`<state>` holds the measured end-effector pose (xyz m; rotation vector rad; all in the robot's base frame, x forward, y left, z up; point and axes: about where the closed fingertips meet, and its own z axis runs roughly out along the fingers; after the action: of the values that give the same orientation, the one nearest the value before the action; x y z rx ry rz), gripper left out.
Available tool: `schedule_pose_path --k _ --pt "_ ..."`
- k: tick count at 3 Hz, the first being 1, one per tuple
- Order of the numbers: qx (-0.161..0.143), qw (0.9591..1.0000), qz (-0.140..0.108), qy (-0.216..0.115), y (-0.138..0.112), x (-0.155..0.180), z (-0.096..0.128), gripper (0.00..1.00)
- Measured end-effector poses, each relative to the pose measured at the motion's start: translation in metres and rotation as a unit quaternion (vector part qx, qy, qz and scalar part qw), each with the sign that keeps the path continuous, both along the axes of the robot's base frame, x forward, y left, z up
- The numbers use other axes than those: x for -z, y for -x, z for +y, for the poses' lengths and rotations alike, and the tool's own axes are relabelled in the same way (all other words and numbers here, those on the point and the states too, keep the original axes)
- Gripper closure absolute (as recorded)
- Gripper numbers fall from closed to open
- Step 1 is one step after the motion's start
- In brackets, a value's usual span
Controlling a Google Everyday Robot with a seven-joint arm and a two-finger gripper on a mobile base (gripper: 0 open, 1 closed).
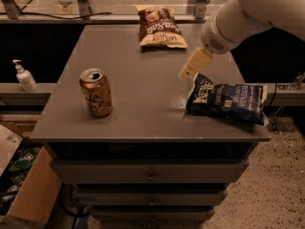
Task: Move brown chip bag near orange can
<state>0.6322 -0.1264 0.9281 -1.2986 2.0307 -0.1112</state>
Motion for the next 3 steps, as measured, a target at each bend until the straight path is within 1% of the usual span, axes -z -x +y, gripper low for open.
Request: schedule_pose_path --k 1,2,3 --pt "0.034 0.9983 -0.014 -0.046 -0.06 0.02 0.0 0.0" --pt "0.066 0.9929 -0.017 -0.098 -0.118 0.039 0.007 0.0" --pt "0.1 0.9839 -0.011 -0.148 -0.166 0.058 0.017 0.0"
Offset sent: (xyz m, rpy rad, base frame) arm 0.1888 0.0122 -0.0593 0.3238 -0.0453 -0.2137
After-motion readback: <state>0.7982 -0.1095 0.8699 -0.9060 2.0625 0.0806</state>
